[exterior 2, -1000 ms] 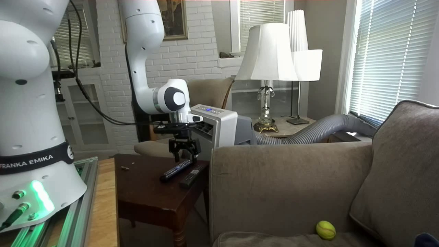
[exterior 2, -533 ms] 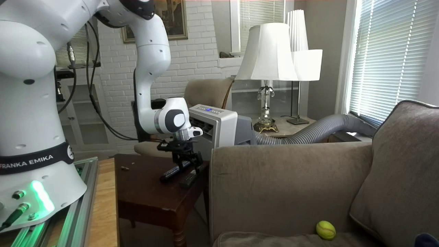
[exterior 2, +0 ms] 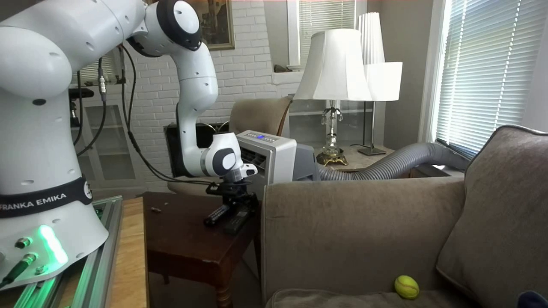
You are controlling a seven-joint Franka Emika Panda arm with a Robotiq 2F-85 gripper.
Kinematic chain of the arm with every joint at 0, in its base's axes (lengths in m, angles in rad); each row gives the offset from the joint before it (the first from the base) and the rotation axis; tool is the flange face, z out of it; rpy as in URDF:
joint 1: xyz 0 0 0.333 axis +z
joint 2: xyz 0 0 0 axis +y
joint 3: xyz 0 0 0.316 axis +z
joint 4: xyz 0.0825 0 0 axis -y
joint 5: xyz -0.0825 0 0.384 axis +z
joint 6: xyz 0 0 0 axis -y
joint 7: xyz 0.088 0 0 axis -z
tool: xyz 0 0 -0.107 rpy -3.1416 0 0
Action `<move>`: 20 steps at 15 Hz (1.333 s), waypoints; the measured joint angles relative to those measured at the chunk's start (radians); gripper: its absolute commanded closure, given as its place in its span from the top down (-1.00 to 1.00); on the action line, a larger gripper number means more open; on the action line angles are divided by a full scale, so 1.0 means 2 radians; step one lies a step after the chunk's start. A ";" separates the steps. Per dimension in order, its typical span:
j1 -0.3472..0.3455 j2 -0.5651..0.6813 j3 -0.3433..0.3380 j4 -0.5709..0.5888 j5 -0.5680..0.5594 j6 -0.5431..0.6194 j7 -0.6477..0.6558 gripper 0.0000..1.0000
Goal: Put the remote on the couch arm rest
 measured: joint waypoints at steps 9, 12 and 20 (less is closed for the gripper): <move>0.000 -0.002 -0.004 0.006 0.021 -0.004 -0.003 -0.35; 0.004 -0.014 -0.012 -0.008 0.028 -0.005 -0.003 -0.39; 0.045 -0.063 -0.051 -0.065 0.036 -0.011 -0.003 -0.39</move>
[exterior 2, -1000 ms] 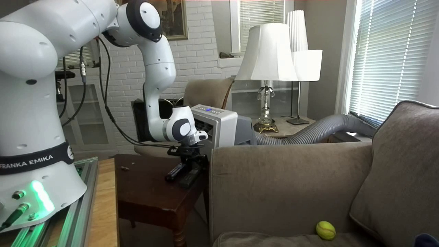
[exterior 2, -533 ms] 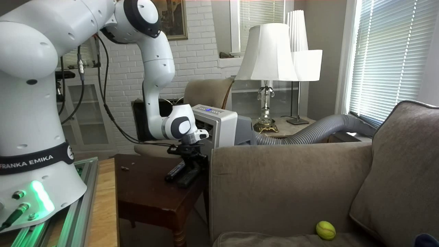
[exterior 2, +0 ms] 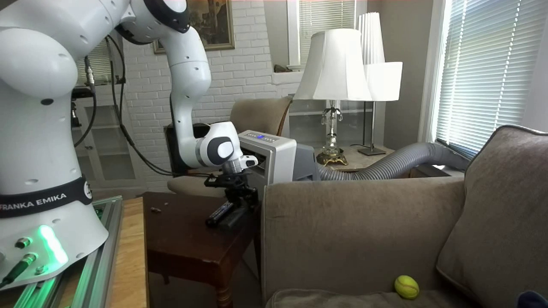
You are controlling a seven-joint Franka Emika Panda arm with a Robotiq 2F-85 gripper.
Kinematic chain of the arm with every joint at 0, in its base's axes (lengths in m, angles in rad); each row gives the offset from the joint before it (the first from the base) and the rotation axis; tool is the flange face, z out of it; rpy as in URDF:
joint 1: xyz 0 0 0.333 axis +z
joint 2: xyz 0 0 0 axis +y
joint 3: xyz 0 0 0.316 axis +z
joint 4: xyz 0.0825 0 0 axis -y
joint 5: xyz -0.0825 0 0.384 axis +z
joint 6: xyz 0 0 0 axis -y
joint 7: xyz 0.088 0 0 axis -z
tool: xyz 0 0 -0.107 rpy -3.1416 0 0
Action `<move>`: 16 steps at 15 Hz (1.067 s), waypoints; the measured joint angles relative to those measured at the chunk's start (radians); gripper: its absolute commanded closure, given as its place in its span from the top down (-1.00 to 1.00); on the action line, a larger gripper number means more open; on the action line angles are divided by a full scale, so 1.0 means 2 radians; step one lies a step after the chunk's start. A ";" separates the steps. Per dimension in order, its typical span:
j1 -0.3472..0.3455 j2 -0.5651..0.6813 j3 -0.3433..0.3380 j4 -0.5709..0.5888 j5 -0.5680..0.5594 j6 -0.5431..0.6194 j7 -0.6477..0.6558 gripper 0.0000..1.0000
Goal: Put the remote on the couch arm rest
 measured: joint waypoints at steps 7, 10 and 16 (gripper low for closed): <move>-0.019 -0.094 0.027 -0.047 -0.003 -0.032 -0.028 -0.39; -0.043 -0.166 0.033 -0.058 -0.019 -0.072 -0.063 -0.39; -0.097 -0.281 0.021 -0.004 -0.120 -0.250 -0.082 -0.39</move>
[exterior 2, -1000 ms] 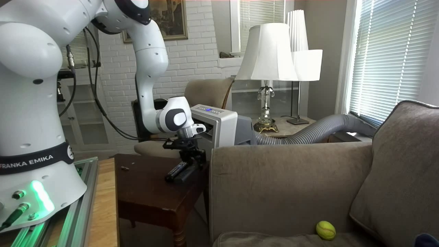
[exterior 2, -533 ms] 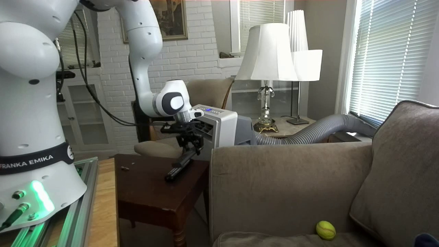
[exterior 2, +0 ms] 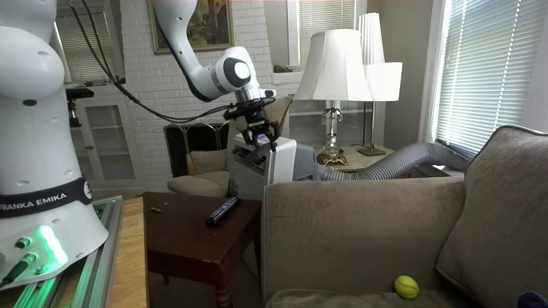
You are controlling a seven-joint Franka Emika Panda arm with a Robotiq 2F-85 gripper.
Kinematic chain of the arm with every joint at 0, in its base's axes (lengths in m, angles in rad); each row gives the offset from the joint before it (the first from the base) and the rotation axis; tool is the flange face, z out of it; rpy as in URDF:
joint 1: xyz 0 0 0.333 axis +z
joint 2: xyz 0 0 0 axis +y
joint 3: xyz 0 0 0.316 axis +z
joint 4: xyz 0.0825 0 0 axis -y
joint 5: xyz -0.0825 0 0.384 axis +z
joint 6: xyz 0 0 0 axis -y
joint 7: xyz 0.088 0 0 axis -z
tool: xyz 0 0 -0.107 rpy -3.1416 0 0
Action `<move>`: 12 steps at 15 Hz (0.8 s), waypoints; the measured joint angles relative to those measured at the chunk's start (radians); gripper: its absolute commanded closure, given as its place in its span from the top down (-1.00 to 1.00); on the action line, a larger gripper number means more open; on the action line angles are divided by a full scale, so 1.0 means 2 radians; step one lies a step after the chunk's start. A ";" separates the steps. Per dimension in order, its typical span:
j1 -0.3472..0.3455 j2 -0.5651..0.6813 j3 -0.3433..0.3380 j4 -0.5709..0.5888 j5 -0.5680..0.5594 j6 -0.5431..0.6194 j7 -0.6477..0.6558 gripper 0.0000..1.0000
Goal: Put the remote on the couch arm rest
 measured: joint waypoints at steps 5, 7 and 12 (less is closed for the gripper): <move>-0.068 -0.006 0.027 0.073 0.001 -0.076 0.001 0.11; -0.068 -0.003 0.030 0.074 0.002 -0.076 0.002 -0.39; -0.105 0.019 0.047 0.097 -0.028 -0.033 -0.020 -0.39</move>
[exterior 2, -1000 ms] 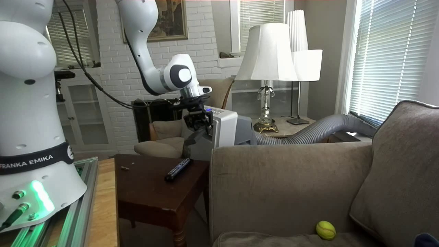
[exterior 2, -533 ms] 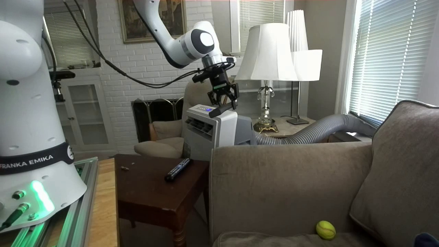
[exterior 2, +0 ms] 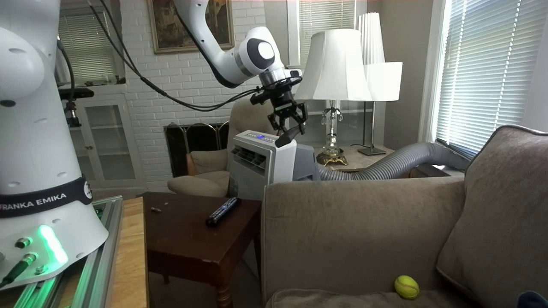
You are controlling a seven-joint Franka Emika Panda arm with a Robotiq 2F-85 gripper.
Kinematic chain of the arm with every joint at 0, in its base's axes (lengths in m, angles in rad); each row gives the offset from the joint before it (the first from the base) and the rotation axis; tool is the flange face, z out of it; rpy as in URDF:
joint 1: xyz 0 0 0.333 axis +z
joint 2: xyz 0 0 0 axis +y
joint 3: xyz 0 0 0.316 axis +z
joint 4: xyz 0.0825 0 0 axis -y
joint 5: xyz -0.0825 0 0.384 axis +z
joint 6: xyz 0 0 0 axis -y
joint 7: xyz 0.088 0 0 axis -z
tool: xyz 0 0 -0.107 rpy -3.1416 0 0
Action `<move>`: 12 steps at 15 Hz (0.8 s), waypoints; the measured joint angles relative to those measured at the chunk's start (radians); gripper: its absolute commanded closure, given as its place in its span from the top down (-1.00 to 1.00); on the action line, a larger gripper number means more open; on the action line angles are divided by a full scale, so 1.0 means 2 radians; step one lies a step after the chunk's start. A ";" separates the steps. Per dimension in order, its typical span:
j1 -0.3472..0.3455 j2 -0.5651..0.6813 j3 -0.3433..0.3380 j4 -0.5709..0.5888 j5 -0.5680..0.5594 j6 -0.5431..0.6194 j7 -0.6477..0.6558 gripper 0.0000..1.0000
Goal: Put the remote on the couch arm rest
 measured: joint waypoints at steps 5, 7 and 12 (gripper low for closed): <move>-0.068 0.074 0.022 0.105 0.011 0.006 -0.098 -0.39; -0.102 0.111 0.050 0.146 0.039 0.005 -0.164 -0.39; -0.163 0.199 0.105 0.233 0.096 -0.034 -0.268 -0.39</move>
